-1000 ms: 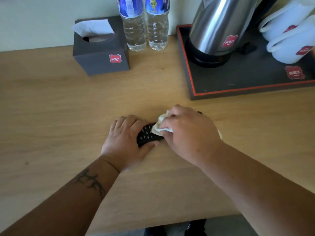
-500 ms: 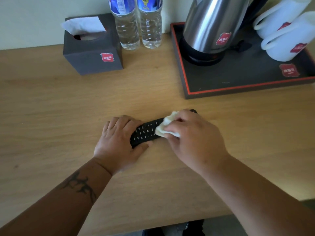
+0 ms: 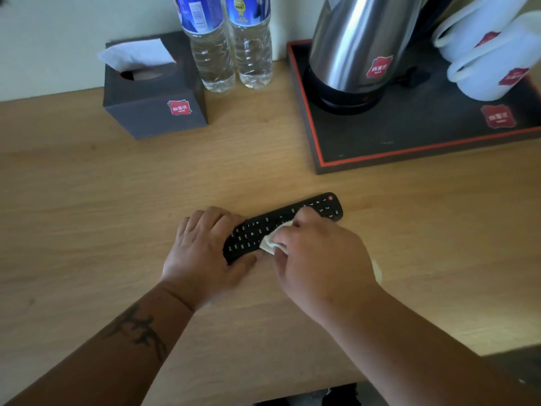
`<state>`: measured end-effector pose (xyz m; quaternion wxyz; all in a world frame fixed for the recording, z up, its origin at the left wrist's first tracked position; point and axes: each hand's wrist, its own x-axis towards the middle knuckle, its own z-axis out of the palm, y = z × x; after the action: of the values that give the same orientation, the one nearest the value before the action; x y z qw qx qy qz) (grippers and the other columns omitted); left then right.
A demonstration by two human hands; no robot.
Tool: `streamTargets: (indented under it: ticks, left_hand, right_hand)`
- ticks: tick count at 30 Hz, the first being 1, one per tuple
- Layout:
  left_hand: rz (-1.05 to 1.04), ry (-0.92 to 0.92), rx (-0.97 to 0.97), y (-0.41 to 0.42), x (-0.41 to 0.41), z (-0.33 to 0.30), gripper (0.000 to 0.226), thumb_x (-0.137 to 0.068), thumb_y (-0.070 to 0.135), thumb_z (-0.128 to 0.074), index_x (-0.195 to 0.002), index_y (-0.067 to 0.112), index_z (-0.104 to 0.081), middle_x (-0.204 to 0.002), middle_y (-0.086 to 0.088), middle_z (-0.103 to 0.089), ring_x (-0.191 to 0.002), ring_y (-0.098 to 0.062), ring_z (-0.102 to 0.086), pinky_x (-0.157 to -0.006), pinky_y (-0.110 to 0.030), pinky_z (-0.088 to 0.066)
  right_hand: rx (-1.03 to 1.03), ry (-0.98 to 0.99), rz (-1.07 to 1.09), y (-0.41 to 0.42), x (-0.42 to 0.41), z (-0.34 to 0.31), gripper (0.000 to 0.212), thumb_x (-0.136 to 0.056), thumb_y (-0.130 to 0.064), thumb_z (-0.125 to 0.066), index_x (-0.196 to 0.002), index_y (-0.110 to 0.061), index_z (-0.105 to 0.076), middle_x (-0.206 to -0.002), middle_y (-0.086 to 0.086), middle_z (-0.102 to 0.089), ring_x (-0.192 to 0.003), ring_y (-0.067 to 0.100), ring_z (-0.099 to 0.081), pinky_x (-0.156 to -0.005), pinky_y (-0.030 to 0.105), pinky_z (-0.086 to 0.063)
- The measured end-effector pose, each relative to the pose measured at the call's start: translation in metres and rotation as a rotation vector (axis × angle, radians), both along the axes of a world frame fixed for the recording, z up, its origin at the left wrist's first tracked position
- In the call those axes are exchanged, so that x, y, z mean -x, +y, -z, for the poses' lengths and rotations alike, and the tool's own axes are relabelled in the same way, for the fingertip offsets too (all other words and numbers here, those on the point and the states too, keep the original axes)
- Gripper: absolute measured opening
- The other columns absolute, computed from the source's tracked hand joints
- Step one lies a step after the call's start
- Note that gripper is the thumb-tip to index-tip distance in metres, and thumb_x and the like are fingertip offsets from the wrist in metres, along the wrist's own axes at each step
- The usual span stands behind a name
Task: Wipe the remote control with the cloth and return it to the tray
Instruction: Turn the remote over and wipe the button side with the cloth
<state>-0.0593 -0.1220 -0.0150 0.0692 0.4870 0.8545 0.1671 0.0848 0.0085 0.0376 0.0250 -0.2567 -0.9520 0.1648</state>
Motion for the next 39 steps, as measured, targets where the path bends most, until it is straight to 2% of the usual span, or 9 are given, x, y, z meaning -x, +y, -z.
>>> streamTargets:
  ticks: [3,6,11,16,20,22,26,34,39]
  left_hand:
    - [-0.009,-0.009,-0.001,0.000,0.000,0.000,0.056,-0.074,0.061,-0.062,-0.115,0.024,-0.055,-0.107,0.003,-0.055,-0.101,-0.023,-0.052,-0.094,-0.040,-0.038]
    - [0.006,-0.002,0.022,0.001,0.002,0.000,0.056,-0.075,0.062,-0.060,-0.116,0.025,-0.055,-0.107,0.003,-0.056,-0.100,-0.024,-0.052,-0.093,-0.040,-0.038]
    - [-0.009,-0.007,0.022,0.001,0.001,-0.001,0.054,-0.074,0.063,-0.062,-0.114,0.025,-0.055,-0.106,0.004,-0.055,-0.099,-0.022,-0.050,-0.092,-0.039,-0.037]
    - [-0.009,-0.007,0.024,0.000,0.001,0.000,0.055,-0.075,0.064,-0.059,-0.112,0.025,-0.054,-0.106,0.004,-0.054,-0.100,-0.021,-0.049,-0.094,-0.039,-0.037]
    - [-0.008,0.000,0.010,0.001,0.002,0.002,0.055,-0.074,0.064,-0.060,-0.111,0.023,-0.054,-0.105,0.004,-0.055,-0.098,-0.022,-0.049,-0.092,-0.040,-0.039]
    - [-0.015,0.004,0.003,0.000,0.001,0.002,0.055,-0.074,0.064,-0.059,-0.110,0.023,-0.055,-0.104,0.004,-0.055,-0.097,-0.022,-0.050,-0.091,-0.039,-0.039]
    - [-0.013,-0.004,0.002,0.001,0.000,0.001,0.055,-0.074,0.065,-0.056,-0.110,0.022,-0.056,-0.104,0.004,-0.055,-0.096,-0.022,-0.050,-0.090,-0.037,-0.036]
    - [0.010,-0.007,0.013,0.000,0.001,-0.001,0.056,-0.078,0.067,-0.053,-0.112,0.022,-0.054,-0.107,0.004,-0.055,-0.102,-0.019,-0.049,-0.095,-0.038,-0.036]
    - [-0.008,-0.006,0.019,0.000,0.001,0.001,0.056,-0.074,0.065,-0.055,-0.110,0.022,-0.056,-0.105,0.003,-0.056,-0.099,-0.024,-0.052,-0.092,-0.040,-0.038]
  right_hand:
    - [0.074,-0.023,-0.021,0.004,-0.006,-0.013,0.018,-0.086,-0.038,-0.058,-0.097,-0.033,-0.072,-0.087,-0.009,-0.053,-0.065,0.012,-0.055,-0.052,0.029,-0.048]
    - [0.013,0.110,0.114,0.019,0.016,-0.014,0.011,-0.085,-0.037,-0.065,-0.091,-0.033,-0.073,-0.087,-0.005,-0.055,-0.065,0.018,-0.056,-0.050,0.027,-0.041]
    - [-0.023,0.000,0.127,0.015,0.019,-0.004,0.016,-0.085,-0.037,-0.062,-0.095,-0.032,-0.073,-0.089,-0.002,-0.055,-0.066,0.021,-0.059,-0.049,0.026,-0.035]
    - [0.075,-0.069,0.131,0.022,-0.008,-0.012,0.020,-0.089,-0.042,-0.056,-0.101,-0.036,-0.070,-0.092,-0.008,-0.053,-0.070,0.015,-0.059,-0.058,0.030,-0.049]
    - [0.048,0.114,0.247,0.039,0.009,-0.016,0.015,-0.087,-0.043,-0.062,-0.094,-0.035,-0.072,-0.092,-0.006,-0.057,-0.069,0.019,-0.060,-0.054,0.027,-0.039]
    - [0.007,0.169,0.221,0.035,0.021,-0.017,0.012,-0.084,-0.041,-0.066,-0.090,-0.033,-0.073,-0.087,-0.005,-0.057,-0.063,0.017,-0.057,-0.051,0.025,-0.036]
    - [-0.038,0.093,0.079,0.026,0.015,0.002,0.010,-0.082,-0.039,-0.071,-0.088,-0.031,-0.073,-0.087,-0.003,-0.056,-0.066,0.020,-0.057,-0.048,0.026,-0.038]
    - [-0.048,0.127,0.273,0.051,-0.014,0.004,0.014,-0.076,-0.034,-0.076,-0.090,-0.031,-0.074,-0.084,-0.004,-0.056,-0.062,0.020,-0.057,-0.050,0.023,-0.033]
    - [-0.042,0.149,0.063,0.020,0.014,-0.002,0.010,-0.081,-0.035,-0.072,-0.089,-0.029,-0.075,-0.085,-0.003,-0.056,-0.065,0.018,-0.056,-0.048,0.026,-0.040]
